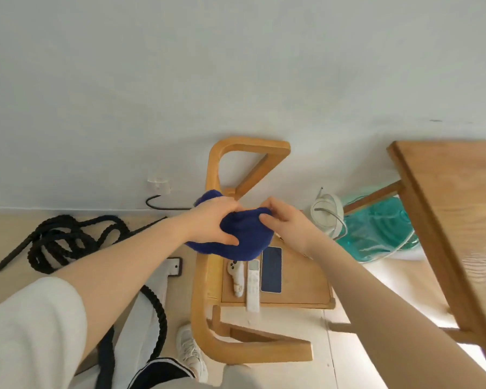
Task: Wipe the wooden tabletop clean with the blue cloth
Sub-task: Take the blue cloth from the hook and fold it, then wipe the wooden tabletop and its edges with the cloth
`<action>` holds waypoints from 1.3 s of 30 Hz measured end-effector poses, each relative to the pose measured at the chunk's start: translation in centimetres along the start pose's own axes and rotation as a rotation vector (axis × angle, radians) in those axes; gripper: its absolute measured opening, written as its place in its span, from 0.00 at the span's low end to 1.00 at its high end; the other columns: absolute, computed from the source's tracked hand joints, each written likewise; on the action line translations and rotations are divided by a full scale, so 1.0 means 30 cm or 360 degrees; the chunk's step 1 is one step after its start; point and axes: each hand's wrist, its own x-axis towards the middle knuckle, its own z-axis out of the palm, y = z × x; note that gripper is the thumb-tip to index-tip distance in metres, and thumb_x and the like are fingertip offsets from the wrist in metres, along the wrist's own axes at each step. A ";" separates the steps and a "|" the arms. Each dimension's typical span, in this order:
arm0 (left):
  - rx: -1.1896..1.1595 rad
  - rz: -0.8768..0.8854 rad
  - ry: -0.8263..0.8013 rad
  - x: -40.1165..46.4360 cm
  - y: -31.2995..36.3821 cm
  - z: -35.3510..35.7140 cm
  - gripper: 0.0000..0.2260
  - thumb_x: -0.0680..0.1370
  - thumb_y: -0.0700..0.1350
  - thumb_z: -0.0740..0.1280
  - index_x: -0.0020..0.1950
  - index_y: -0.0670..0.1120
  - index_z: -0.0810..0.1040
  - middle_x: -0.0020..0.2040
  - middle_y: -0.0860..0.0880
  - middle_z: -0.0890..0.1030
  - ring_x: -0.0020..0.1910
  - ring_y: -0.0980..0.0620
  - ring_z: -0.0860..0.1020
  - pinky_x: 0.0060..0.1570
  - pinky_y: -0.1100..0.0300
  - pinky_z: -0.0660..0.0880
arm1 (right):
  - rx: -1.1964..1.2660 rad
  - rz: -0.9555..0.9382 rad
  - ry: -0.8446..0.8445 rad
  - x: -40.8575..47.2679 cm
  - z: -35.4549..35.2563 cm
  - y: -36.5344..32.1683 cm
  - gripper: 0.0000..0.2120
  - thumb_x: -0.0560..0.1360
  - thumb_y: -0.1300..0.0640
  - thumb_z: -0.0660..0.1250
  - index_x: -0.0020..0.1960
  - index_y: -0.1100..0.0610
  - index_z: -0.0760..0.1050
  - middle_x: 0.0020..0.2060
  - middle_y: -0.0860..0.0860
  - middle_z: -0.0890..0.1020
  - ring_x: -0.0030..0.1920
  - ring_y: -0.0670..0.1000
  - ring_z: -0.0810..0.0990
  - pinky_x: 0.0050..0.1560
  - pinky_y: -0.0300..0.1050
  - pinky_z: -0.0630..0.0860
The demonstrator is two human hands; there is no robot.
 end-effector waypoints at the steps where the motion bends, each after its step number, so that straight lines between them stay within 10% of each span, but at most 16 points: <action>1: -0.0055 0.0019 -0.0026 0.006 0.058 0.010 0.11 0.70 0.49 0.72 0.45 0.54 0.70 0.43 0.54 0.76 0.43 0.54 0.75 0.43 0.58 0.72 | 0.0015 -0.0004 0.0035 -0.053 -0.042 0.013 0.03 0.79 0.58 0.59 0.48 0.56 0.71 0.42 0.54 0.78 0.43 0.52 0.74 0.46 0.46 0.71; 8: -0.0180 0.0176 -0.0104 0.043 0.531 0.207 0.05 0.77 0.45 0.65 0.43 0.47 0.72 0.39 0.52 0.76 0.37 0.56 0.72 0.36 0.66 0.67 | -0.0581 0.0125 -0.0131 -0.512 -0.346 0.239 0.18 0.69 0.54 0.73 0.56 0.53 0.72 0.48 0.49 0.80 0.46 0.50 0.78 0.46 0.44 0.75; 11: -0.0256 0.0161 -0.0117 0.064 0.735 0.351 0.04 0.78 0.49 0.65 0.50 0.50 0.75 0.45 0.51 0.81 0.42 0.54 0.78 0.43 0.61 0.73 | -0.0790 0.0185 0.0001 -0.742 -0.460 0.412 0.05 0.71 0.60 0.68 0.45 0.58 0.73 0.38 0.51 0.77 0.41 0.52 0.74 0.41 0.44 0.67; 16: -0.0222 0.0110 0.0011 0.138 1.052 0.623 0.08 0.79 0.53 0.61 0.50 0.50 0.76 0.43 0.49 0.81 0.43 0.50 0.78 0.45 0.55 0.74 | 0.0230 0.0391 0.0619 -1.071 -0.584 0.613 0.01 0.75 0.60 0.64 0.46 0.55 0.73 0.39 0.52 0.79 0.41 0.51 0.78 0.41 0.44 0.74; 21: -0.1425 -0.0238 0.0003 0.207 1.341 0.833 0.07 0.81 0.46 0.60 0.54 0.45 0.73 0.50 0.45 0.79 0.44 0.52 0.77 0.41 0.59 0.74 | 0.0620 0.0437 0.1416 -1.226 -0.610 0.699 0.11 0.73 0.57 0.66 0.53 0.53 0.69 0.44 0.51 0.80 0.42 0.49 0.79 0.35 0.39 0.71; 25: -0.1920 -0.0363 -0.0264 0.269 1.509 0.884 0.13 0.78 0.52 0.63 0.56 0.46 0.78 0.50 0.45 0.81 0.45 0.49 0.80 0.40 0.57 0.77 | 0.0358 0.0266 0.1111 -1.278 -0.615 0.735 0.23 0.73 0.56 0.67 0.66 0.54 0.64 0.56 0.50 0.75 0.57 0.52 0.75 0.52 0.45 0.73; 28: -0.1922 -0.0279 -0.0284 0.339 1.564 0.919 0.13 0.78 0.48 0.64 0.61 0.44 0.76 0.50 0.46 0.81 0.45 0.50 0.80 0.36 0.59 0.78 | -0.0168 0.0187 0.0806 -1.309 -0.632 0.811 0.32 0.74 0.58 0.63 0.75 0.54 0.53 0.75 0.52 0.53 0.74 0.52 0.54 0.67 0.42 0.57; 32: -0.1930 -0.0142 -0.0292 0.492 1.608 0.956 0.14 0.78 0.40 0.63 0.64 0.43 0.73 0.51 0.44 0.81 0.46 0.47 0.80 0.49 0.52 0.77 | -0.0468 0.0166 0.1089 -1.318 -0.745 0.956 0.29 0.73 0.49 0.57 0.73 0.46 0.57 0.75 0.46 0.53 0.71 0.54 0.59 0.69 0.53 0.58; 37: -0.2012 -0.0106 -0.0380 0.685 1.675 0.921 0.13 0.78 0.39 0.63 0.62 0.45 0.76 0.52 0.44 0.83 0.47 0.46 0.82 0.48 0.52 0.78 | -0.0055 0.0084 0.1191 -1.231 -0.914 1.068 0.38 0.74 0.43 0.62 0.71 0.34 0.37 0.73 0.47 0.60 0.67 0.44 0.67 0.63 0.45 0.69; 39: -0.2028 -0.0072 -0.0488 0.735 1.692 0.903 0.14 0.79 0.39 0.62 0.65 0.45 0.74 0.56 0.42 0.81 0.51 0.43 0.81 0.52 0.48 0.78 | -0.0093 0.0008 0.1130 -1.167 -0.954 1.069 0.42 0.72 0.43 0.65 0.67 0.29 0.33 0.75 0.45 0.49 0.72 0.46 0.60 0.66 0.45 0.66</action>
